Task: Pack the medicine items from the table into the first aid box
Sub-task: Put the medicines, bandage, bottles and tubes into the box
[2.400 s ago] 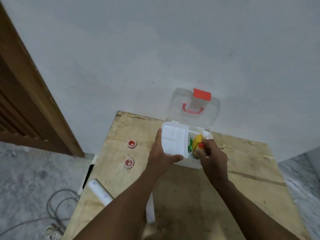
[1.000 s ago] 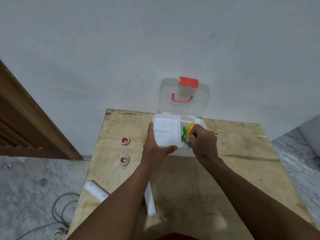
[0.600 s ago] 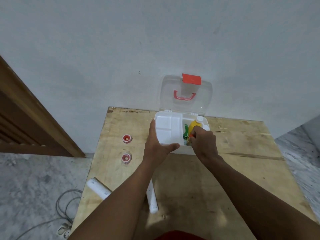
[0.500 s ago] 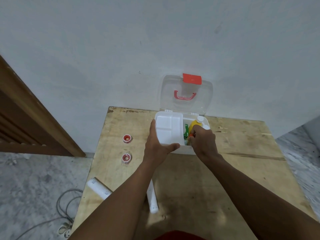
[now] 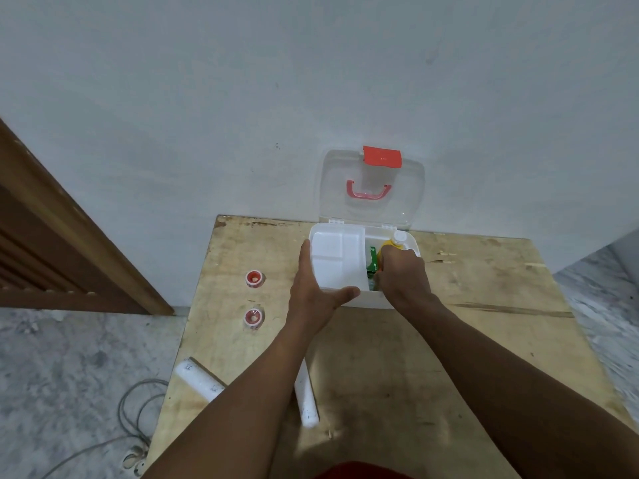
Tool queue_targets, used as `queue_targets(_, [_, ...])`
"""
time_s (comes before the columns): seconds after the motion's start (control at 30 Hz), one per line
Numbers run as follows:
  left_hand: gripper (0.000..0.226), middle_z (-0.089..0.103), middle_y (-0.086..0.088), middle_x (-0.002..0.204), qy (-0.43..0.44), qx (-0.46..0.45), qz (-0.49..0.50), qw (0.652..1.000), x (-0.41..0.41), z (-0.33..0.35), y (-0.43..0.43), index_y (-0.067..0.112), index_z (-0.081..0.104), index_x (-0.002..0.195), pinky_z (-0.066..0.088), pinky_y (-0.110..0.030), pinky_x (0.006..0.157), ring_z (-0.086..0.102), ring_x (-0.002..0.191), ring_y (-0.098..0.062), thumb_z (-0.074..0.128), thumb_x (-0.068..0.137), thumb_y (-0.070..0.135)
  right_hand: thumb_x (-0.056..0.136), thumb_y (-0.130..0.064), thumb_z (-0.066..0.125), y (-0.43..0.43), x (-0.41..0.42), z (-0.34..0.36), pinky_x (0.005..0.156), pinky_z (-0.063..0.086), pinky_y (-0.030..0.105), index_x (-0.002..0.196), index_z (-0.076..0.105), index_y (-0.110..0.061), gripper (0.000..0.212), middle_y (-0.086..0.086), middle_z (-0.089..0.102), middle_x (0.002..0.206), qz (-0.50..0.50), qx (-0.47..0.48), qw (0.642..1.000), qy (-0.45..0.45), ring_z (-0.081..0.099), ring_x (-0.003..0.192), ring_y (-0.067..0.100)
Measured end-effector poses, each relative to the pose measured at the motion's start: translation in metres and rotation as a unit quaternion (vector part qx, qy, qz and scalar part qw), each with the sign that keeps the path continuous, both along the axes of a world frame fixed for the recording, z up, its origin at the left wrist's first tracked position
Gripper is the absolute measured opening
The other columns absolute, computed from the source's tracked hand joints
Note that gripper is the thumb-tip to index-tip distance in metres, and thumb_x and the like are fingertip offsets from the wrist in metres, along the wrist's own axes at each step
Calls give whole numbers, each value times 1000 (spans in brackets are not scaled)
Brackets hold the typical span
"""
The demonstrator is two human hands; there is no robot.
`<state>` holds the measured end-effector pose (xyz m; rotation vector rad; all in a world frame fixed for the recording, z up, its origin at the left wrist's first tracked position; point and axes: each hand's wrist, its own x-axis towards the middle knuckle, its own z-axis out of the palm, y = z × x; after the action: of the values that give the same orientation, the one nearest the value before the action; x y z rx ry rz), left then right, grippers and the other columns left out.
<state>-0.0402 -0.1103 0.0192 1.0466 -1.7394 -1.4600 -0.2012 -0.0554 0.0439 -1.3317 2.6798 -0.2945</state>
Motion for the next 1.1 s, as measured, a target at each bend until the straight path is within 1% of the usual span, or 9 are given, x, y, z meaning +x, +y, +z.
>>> queue_targets(0.13, [98,52,8,129,-3,0,-1,1000,0,2,1,27,31,140,47,-14,75,54,113,-11,92,63,19,88,-1,62,1,0,-2,63,39,30,90,60,-2,3,17,67,91,4,-17,1000,5,47,72,26])
queue_targets(0.27, [98,52,10,127,0,4,-3,1000,-1,2,1,28,32,139,47,-15,75,53,112,-9,92,63,18,89,-2,62,5,1,-3,68,55,38,90,61,-1,2,17,68,89,6,-33,999,1,62,79,33])
queue_targets(0.43, [98,53,13,124,-2,5,-1,1000,-1,1,0,30,33,138,50,-21,77,54,112,-9,92,61,18,87,-5,67,9,1,-1,71,58,42,92,60,-2,9,17,68,89,2,-41,999,-9,63,81,34])
queue_targets(0.53, [97,53,10,127,-5,8,-1,1000,-1,2,0,29,33,138,53,-25,79,54,112,-9,92,62,18,87,-10,69,12,0,0,73,57,43,94,59,-3,14,18,68,91,-5,-44,999,-13,63,84,37])
queue_targets(0.7, [97,52,9,129,-8,9,-6,1000,-2,3,1,30,31,140,48,-17,75,53,113,-10,91,64,18,90,-14,68,20,0,-1,76,59,45,102,61,-5,17,19,70,100,-11,-66,998,-17,66,91,40])
queue_targets(0.87, [99,52,14,125,-8,11,-13,1000,1,3,-1,34,29,139,44,-15,70,53,112,-9,91,63,21,88,-17,71,29,1,6,69,57,44,101,64,-6,18,19,72,87,-9,-125,992,-24,66,78,41])
queue_targets(1.0, [99,52,13,128,-6,6,-22,1000,1,1,-2,33,30,141,43,-13,70,53,113,-10,91,64,21,83,-12,76,46,-3,7,56,55,42,87,69,-4,12,15,72,71,43,-194,979,39,66,61,37])
queue_targets(1.07, [100,52,12,128,-7,3,-24,1000,1,-1,-3,32,30,141,44,-14,73,53,114,-11,91,64,21,82,-9,78,58,-7,9,53,55,39,82,69,-5,10,12,72,71,57,-220,973,47,66,59,32])
queue_targets(1.1, [99,52,12,129,-9,2,-24,1000,1,-2,-3,31,30,141,45,-16,74,53,115,-11,91,64,21,81,-9,79,64,-11,9,55,56,39,83,69,-5,11,10,73,75,58,-226,972,36,67,62,30])
